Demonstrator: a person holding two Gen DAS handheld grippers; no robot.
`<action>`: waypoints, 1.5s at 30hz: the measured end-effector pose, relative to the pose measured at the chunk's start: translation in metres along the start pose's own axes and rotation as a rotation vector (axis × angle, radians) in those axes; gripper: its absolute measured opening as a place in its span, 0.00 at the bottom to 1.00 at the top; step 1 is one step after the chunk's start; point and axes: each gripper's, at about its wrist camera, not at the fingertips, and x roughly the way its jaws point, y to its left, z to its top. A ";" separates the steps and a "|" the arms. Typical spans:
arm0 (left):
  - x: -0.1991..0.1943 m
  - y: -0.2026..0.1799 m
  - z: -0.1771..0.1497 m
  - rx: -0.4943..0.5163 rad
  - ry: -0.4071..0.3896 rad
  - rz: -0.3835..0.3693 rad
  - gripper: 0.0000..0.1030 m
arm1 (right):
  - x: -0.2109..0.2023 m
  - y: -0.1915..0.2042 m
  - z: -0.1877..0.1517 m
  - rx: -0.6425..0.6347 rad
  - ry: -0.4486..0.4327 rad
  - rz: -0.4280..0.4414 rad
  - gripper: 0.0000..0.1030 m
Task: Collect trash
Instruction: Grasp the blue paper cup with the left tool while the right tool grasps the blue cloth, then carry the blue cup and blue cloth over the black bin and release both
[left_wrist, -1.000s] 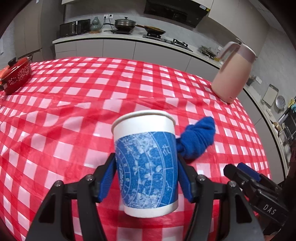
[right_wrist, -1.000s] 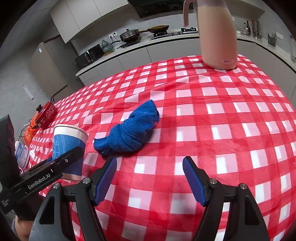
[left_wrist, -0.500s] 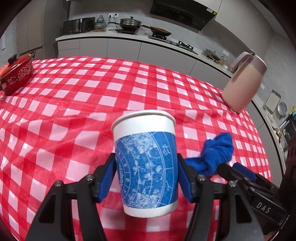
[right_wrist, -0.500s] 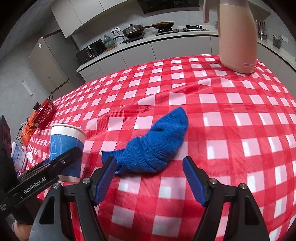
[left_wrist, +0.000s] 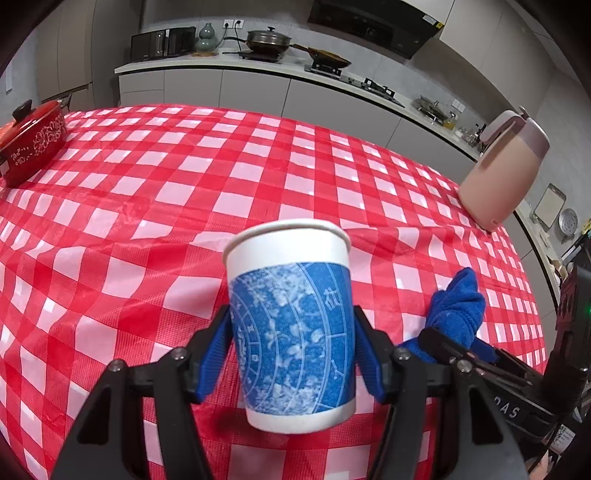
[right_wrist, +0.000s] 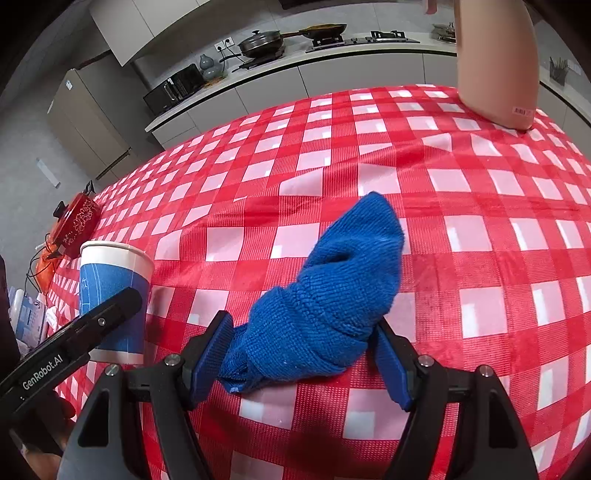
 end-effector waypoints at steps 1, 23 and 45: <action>0.000 0.000 0.000 0.000 -0.001 0.000 0.62 | -0.001 0.000 -0.001 0.000 -0.009 0.002 0.67; -0.027 -0.065 -0.030 0.069 -0.017 -0.061 0.62 | -0.075 -0.045 -0.032 0.009 -0.090 -0.001 0.43; -0.046 -0.258 -0.125 0.055 -0.007 -0.109 0.62 | -0.207 -0.236 -0.093 -0.018 -0.139 -0.039 0.43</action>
